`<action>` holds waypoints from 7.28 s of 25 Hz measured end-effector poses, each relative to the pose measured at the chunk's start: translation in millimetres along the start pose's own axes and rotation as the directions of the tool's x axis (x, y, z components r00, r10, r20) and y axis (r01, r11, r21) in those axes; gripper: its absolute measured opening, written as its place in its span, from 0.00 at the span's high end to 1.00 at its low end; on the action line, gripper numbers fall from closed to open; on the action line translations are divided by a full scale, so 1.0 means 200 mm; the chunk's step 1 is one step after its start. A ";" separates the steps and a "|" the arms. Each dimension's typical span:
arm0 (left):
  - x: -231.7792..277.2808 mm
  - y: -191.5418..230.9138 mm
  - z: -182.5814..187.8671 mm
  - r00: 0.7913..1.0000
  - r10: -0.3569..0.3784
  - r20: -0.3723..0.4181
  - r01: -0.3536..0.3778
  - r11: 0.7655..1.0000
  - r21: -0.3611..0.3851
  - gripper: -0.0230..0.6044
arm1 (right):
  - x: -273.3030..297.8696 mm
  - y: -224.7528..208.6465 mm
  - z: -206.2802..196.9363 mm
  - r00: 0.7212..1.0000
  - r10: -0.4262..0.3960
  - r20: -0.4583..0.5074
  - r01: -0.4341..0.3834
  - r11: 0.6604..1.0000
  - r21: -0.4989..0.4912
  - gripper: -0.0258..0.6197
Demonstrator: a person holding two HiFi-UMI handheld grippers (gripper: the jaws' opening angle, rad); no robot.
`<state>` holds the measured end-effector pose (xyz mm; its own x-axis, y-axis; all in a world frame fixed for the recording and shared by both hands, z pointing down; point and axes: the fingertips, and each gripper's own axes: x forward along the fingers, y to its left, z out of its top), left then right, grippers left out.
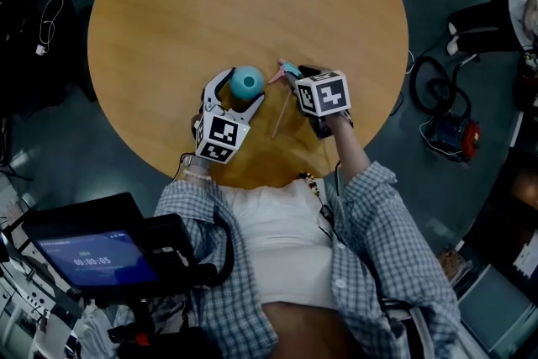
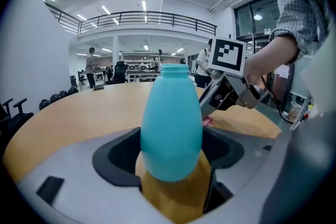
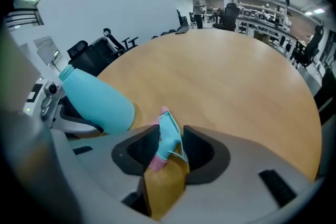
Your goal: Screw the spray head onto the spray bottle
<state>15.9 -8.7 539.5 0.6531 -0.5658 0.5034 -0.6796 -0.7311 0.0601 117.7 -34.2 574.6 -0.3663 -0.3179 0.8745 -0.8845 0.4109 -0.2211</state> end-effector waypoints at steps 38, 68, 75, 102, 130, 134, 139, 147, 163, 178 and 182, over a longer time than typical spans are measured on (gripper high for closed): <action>0.03 0.02 -0.02 1.000 -0.010 -0.015 0.010 1.000 0.003 0.37 | -1.13 0.33 0.94 0.580 0.039 0.814 0.328 0.903 -0.277 0.78; 0.02 0.03 -0.03 1.000 -0.014 -0.021 0.014 1.000 0.004 0.37 | -0.59 0.85 0.51 0.614 0.201 0.764 0.566 0.563 -0.603 0.78; 0.01 0.03 -0.04 1.000 -0.013 -0.025 0.013 1.000 0.007 0.37 | -0.54 0.84 0.48 0.610 0.197 0.768 0.561 0.577 -0.594 0.78; 0.03 0.03 -0.03 1.000 -0.015 -0.016 0.015 1.000 -0.003 0.37 | -0.54 0.84 0.43 0.689 0.190 0.699 0.513 0.554 -0.656 0.78; 0.03 0.03 -0.05 0.999 -0.030 -0.013 0.030 1.000 -0.003 0.37 | -0.38 0.65 0.26 0.730 0.566 0.383 -0.285 0.762 -0.582 0.67; 0.02 0.03 -0.05 0.999 -0.037 -0.014 0.037 0.999 -0.001 0.37 | -0.36 0.69 0.33 0.709 0.638 0.301 -0.340 0.684 -0.646 0.67; 0.02 0.03 -0.05 0.999 -0.038 -0.005 0.038 0.999 -0.012 0.37 | -0.37 0.74 0.35 0.672 0.687 0.276 -0.363 0.630 -0.686 0.78; 0.00 0.04 -0.04 1.000 -0.004 -0.006 0.004 1.000 -0.014 0.37 | -0.40 0.76 0.34 0.719 0.467 0.514 -0.147 0.826 -0.544 0.78; 0.01 0.03 -0.04 0.999 -0.033 -0.005 0.033 0.999 -0.001 0.37 | -0.41 0.75 0.26 0.750 0.498 0.436 -0.159 0.775 -0.612 0.60; 0.01 0.02 -0.04 0.998 -0.059 -0.004 0.059 0.998 0.020 0.37 | -0.38 0.78 0.34 0.729 0.619 0.291 -0.255 0.640 -0.725 0.77; 0.00 0.02 -0.04 0.999 -0.033 0.001 0.033 0.999 0.015 0.37 | -0.39 0.78 0.35 0.745 0.402 0.532 -0.065 0.838 -0.542 0.77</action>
<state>10.6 -8.8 546.0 0.6757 -0.5414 0.5003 -0.6525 -0.7551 0.0641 -11.5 -5.2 442.7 -0.7821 -0.5266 0.3332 -0.5609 0.8278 -0.0084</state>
